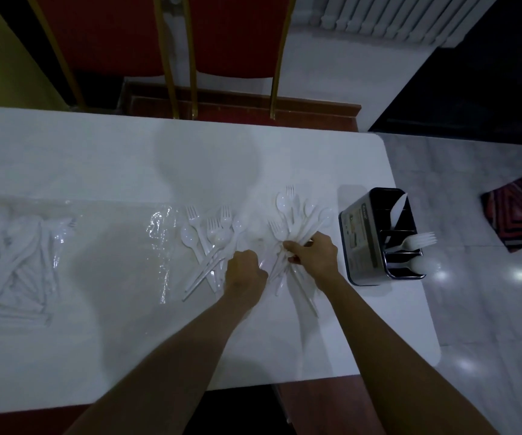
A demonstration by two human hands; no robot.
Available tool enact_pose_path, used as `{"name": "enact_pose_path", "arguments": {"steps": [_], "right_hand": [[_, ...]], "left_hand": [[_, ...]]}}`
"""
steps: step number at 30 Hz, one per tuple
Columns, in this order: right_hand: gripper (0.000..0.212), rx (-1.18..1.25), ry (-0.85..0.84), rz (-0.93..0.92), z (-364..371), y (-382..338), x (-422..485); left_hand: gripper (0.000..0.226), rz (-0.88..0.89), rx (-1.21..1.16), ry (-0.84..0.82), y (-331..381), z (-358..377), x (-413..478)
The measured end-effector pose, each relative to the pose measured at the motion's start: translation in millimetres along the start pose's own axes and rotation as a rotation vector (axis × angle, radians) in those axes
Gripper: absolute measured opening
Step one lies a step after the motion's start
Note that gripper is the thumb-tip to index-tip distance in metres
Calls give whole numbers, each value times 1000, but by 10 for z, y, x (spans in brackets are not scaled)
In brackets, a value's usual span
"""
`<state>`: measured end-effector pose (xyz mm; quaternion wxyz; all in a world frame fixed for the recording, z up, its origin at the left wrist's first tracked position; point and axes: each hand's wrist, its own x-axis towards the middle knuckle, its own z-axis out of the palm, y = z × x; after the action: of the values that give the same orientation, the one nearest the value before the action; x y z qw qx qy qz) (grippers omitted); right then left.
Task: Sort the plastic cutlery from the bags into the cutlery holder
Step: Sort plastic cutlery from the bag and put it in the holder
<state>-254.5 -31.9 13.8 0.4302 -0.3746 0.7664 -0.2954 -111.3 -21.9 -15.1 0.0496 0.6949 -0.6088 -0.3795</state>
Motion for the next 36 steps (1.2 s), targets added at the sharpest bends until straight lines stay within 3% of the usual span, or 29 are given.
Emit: {"name": "enact_pose_path", "arguments": {"steps": [4, 8, 11, 13, 15, 19, 22, 26, 32, 36], "right_hand": [[17, 38, -14, 30, -47, -21, -48], [33, 71, -3, 47, -63, -19, -127], [21, 72, -19, 46, -104, -65, -200], [13, 59, -13, 42, -132, -96, -230], [17, 17, 9, 31, -158, -144, -260], [18, 90, 32, -52, -314, -339, -372], [37, 115, 64, -138, -584, -593, -397], [21, 80, 161, -282, -1207, -991, -412], [20, -24, 349, -393, -2274, -1177, -137], [16, -170, 266, -334, -2570, -998, 17]], "left_hand": [[21, -7, -20, -2, -96, 19, -75], [28, -6, -73, -31, -175, -17, -88], [15, 6, -91, -110, -213, -179, -150], [32, 13, -113, -142, -257, -301, -190], [37, 16, -162, -179, -329, -415, -214], [25, 97, -250, -198, -352, -692, -228], [8, 162, -380, -134, -102, -884, -172], [14, 267, -581, -57, 567, -1047, -129], [13, 367, -742, -36, 1699, -888, -55], [12, 362, -745, -40, 2086, -552, -2]]}}
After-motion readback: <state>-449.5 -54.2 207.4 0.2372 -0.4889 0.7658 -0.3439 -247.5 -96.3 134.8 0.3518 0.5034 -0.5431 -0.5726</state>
